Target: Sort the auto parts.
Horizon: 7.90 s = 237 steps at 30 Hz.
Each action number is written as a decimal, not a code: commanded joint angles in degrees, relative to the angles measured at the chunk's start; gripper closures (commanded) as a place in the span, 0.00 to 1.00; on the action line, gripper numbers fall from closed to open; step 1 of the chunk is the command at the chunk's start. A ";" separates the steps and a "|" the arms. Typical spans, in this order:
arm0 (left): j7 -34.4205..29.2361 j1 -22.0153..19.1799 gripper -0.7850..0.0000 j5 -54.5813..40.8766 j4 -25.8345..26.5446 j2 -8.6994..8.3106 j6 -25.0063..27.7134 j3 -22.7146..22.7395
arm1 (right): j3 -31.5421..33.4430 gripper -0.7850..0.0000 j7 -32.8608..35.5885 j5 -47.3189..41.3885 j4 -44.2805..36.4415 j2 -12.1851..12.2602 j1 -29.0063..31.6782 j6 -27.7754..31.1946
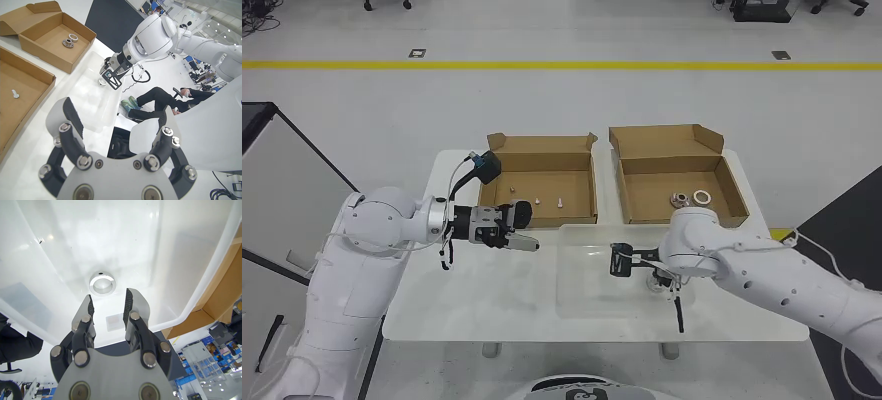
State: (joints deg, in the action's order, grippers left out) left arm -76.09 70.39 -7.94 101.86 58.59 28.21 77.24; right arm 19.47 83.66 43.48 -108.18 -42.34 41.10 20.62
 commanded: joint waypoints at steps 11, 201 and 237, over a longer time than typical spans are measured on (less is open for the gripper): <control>0.00 0.00 0.00 0.00 0.00 0.00 0.00 0.00 | -5.47 0.55 0.94 0.00 3.53 -2.65 -3.01 -0.93; 0.00 0.00 0.00 0.00 0.00 0.00 0.00 0.00 | 30.88 1.00 2.06 -121.33 12.32 -11.07 5.58 -6.29; 0.00 0.00 0.00 0.00 0.00 0.00 0.00 0.00 | 41.82 1.00 -3.53 -120.12 11.60 -14.91 15.14 -10.56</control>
State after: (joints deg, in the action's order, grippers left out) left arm -76.09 70.39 -7.94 101.86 58.59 28.21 77.24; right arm 61.28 79.34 -74.26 -96.41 -57.08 55.86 10.29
